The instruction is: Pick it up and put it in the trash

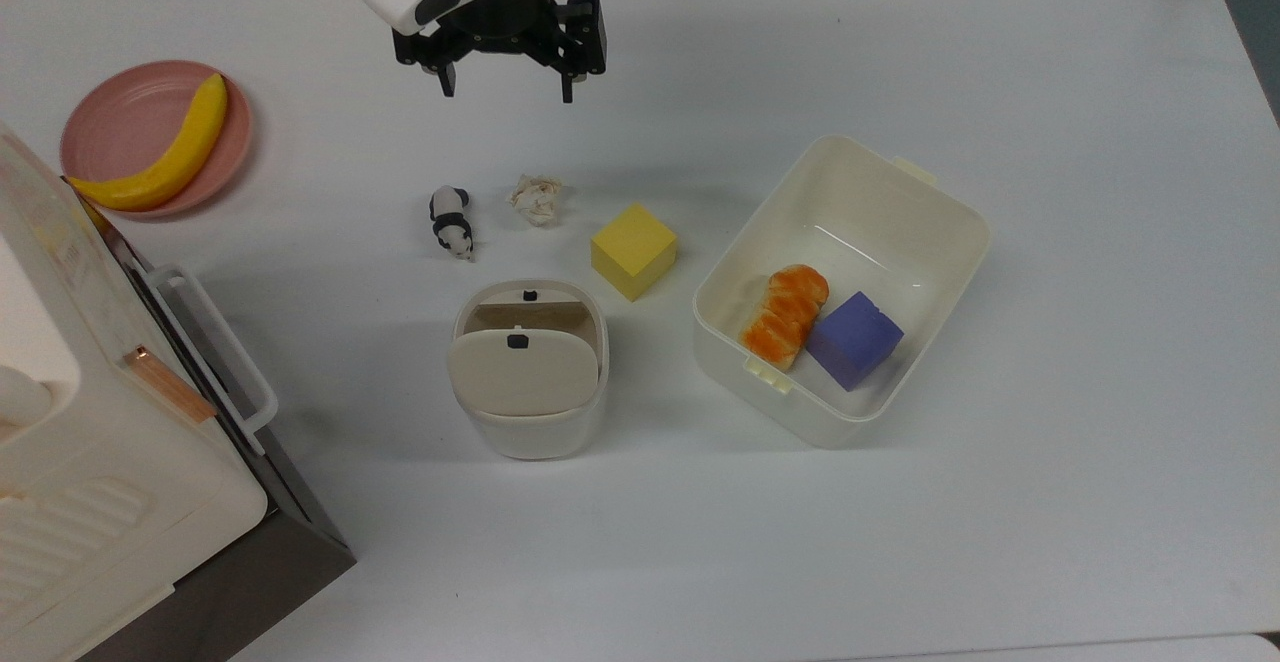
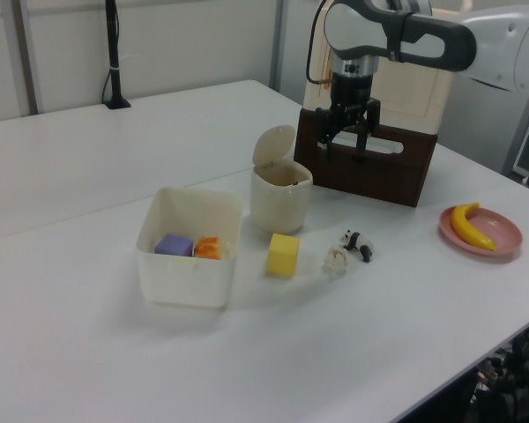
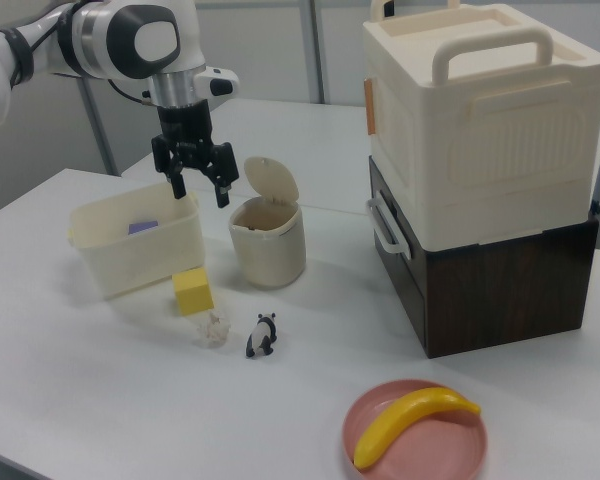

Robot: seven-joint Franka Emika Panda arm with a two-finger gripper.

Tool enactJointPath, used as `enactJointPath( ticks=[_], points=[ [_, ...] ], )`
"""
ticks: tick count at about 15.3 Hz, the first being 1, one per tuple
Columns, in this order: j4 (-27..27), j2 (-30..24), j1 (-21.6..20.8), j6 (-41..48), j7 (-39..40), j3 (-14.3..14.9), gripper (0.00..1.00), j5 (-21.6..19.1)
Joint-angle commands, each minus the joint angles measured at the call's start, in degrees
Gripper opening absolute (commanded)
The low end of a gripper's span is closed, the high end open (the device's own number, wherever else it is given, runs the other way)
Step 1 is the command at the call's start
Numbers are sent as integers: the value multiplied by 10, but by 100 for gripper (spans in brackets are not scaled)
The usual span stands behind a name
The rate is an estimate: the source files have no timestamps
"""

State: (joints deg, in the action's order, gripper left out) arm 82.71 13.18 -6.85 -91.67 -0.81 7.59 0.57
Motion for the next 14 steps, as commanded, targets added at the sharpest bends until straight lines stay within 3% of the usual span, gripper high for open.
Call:
enactJointPath(
  ticks=[1,8,14],
  points=[
    [16,-13,-3,7,-11,1,100,2],
    [20,-7,-4,4,-5,0,100,0],
    [52,-6,-4,3,61,0,100,3]
  ],
)
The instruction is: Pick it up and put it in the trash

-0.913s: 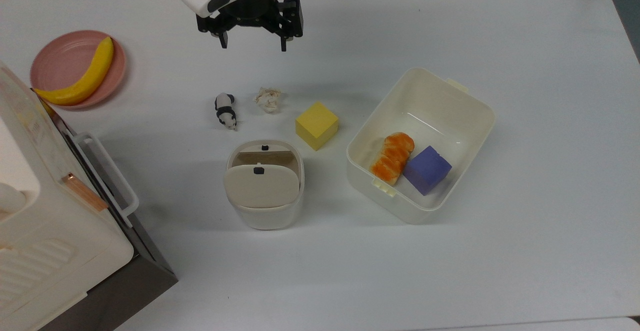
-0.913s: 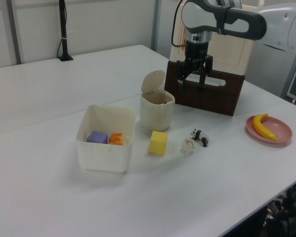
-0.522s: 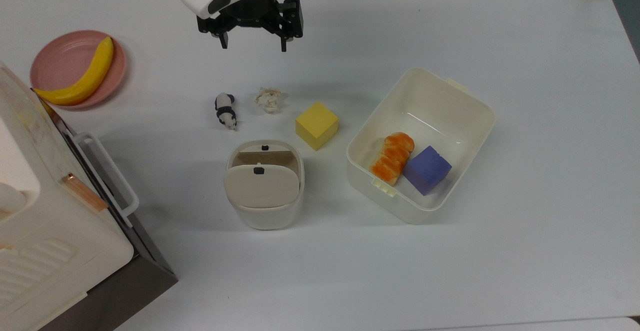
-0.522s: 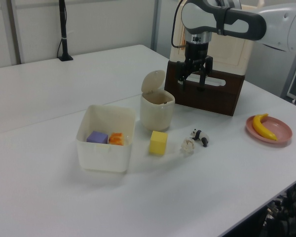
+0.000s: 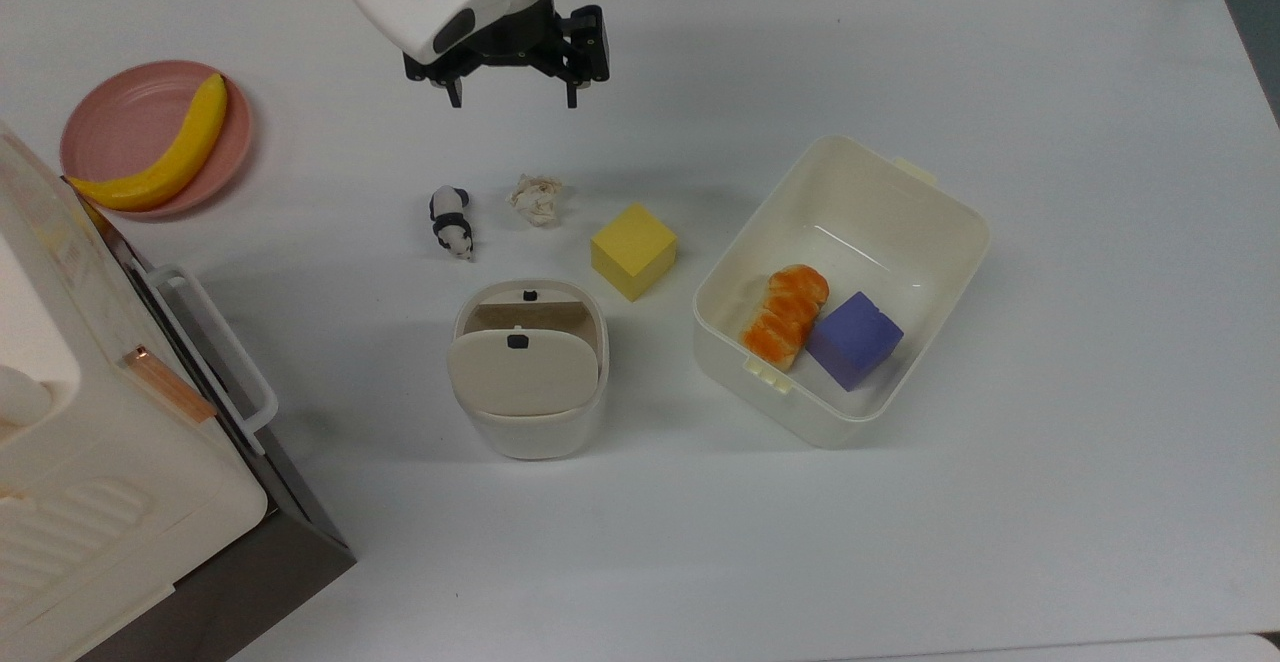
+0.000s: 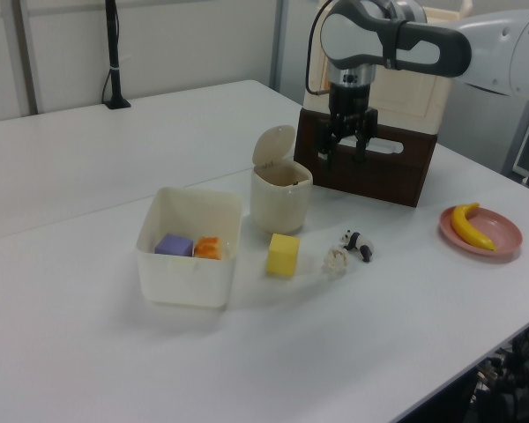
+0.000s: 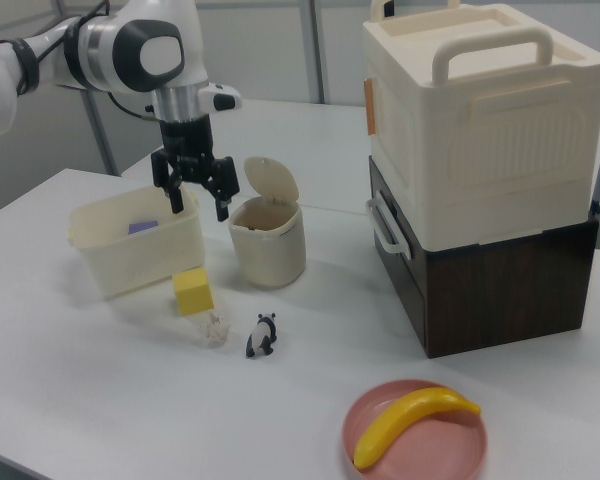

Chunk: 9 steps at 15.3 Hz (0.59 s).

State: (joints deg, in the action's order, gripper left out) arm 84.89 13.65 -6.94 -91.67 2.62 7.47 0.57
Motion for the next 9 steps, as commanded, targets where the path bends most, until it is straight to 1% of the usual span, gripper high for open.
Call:
enactJointPath(
  ticks=[1,4,6,8,9],
  points=[
    [39,-10,-4,2,31,1,100,6],
    [74,-3,-6,-29,63,0,98,15],
    [101,5,-9,-62,63,-2,97,24],
    [135,6,-9,-112,63,-3,96,29],
    [162,6,-11,-151,63,-4,96,31]
  ],
)
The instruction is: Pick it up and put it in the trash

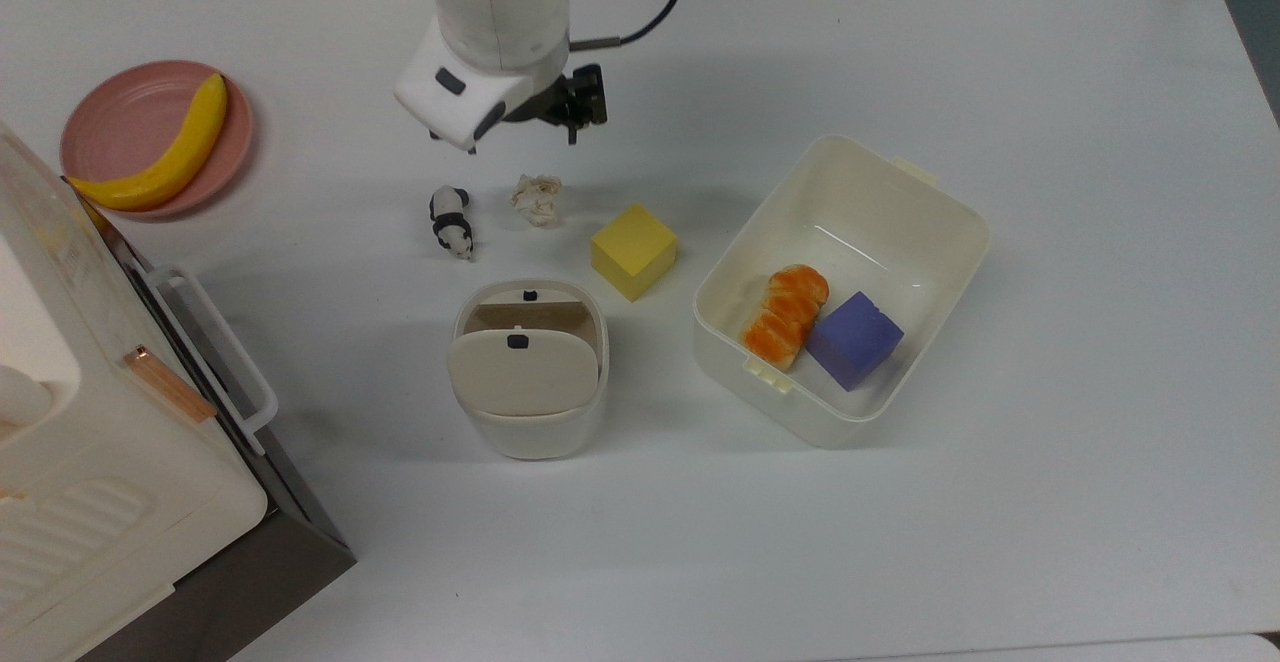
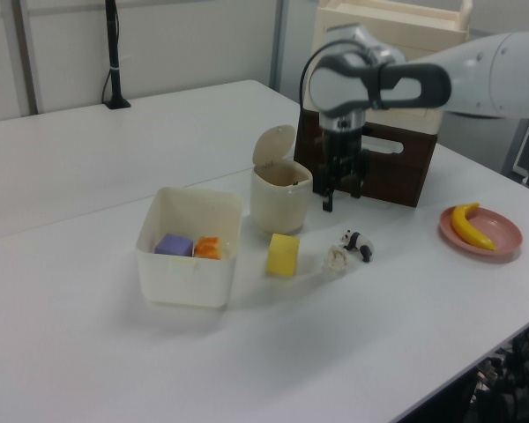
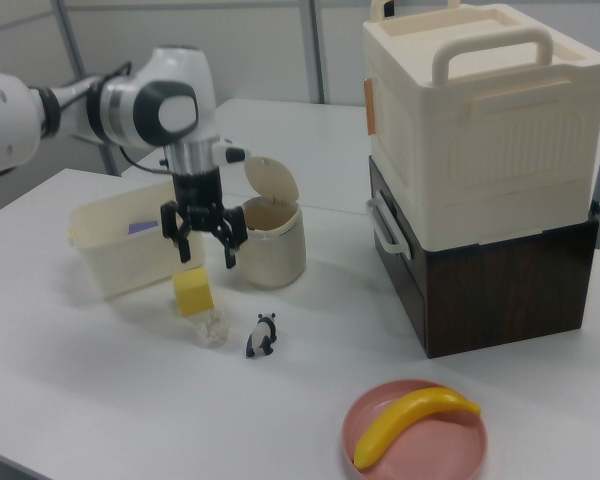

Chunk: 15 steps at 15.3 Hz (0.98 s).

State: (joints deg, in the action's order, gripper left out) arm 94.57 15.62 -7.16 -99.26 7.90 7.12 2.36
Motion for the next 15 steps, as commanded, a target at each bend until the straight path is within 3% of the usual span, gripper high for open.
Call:
enactJointPath(
  ticks=[1,7,10,13,15],
  points=[
    [77,-10,-13,-94,12,0,95,19],
    [103,33,-17,-142,20,0,90,49],
    [109,47,-17,-150,37,0,82,54],
    [112,54,-18,-148,54,0,65,62],
    [113,53,-17,-143,73,0,44,63]
  ],
)
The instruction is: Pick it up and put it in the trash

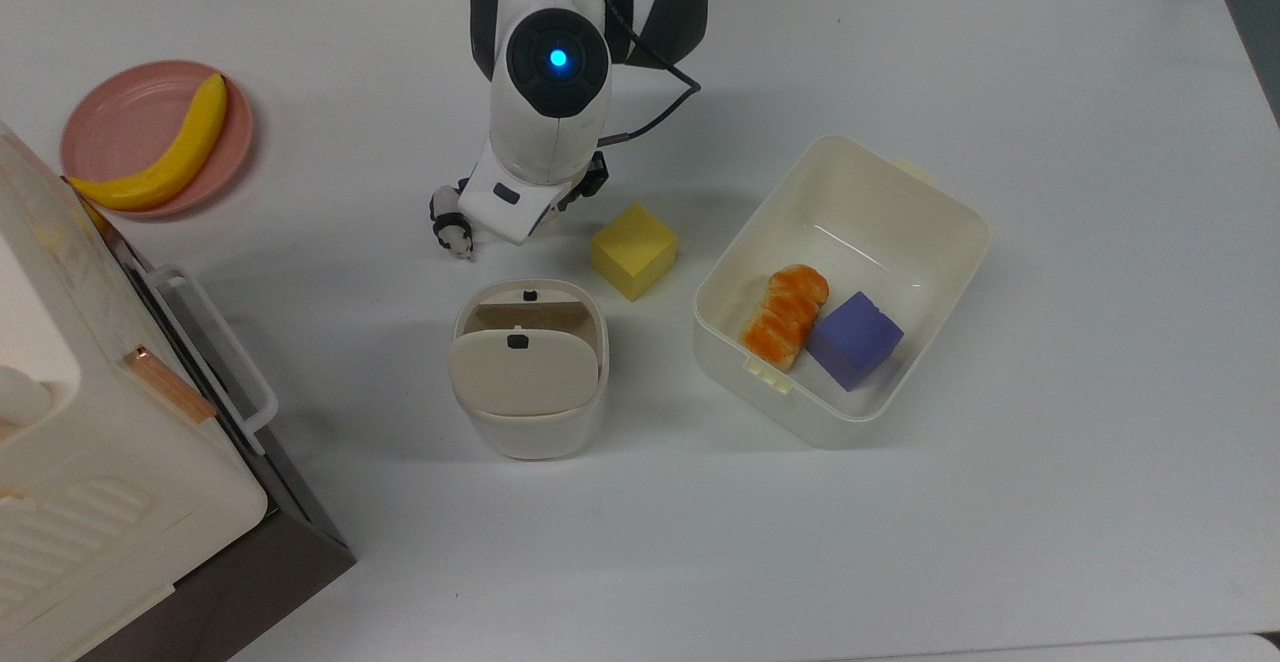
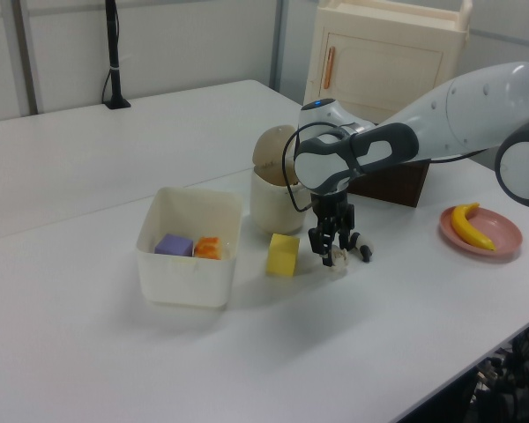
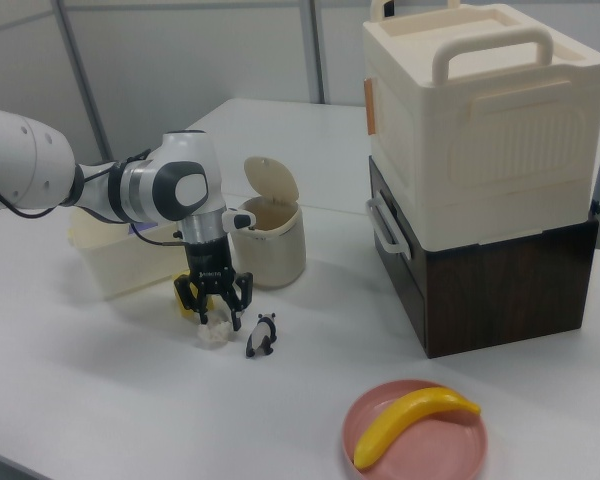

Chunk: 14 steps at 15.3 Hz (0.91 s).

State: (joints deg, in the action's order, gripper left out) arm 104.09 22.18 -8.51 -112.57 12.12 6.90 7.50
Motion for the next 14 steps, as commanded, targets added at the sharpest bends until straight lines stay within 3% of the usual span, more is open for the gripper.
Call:
enactJointPath(
  ticks=[1,5,8,12,14],
  points=[
    [16,-14,-4,-7,37,2,33,10],
    [-24,-24,-3,35,46,1,30,7],
    [-90,-24,1,69,47,1,30,-4],
    [-178,-24,4,82,35,9,30,-57],
    [-224,-24,25,75,16,8,31,-69]
  ],
)
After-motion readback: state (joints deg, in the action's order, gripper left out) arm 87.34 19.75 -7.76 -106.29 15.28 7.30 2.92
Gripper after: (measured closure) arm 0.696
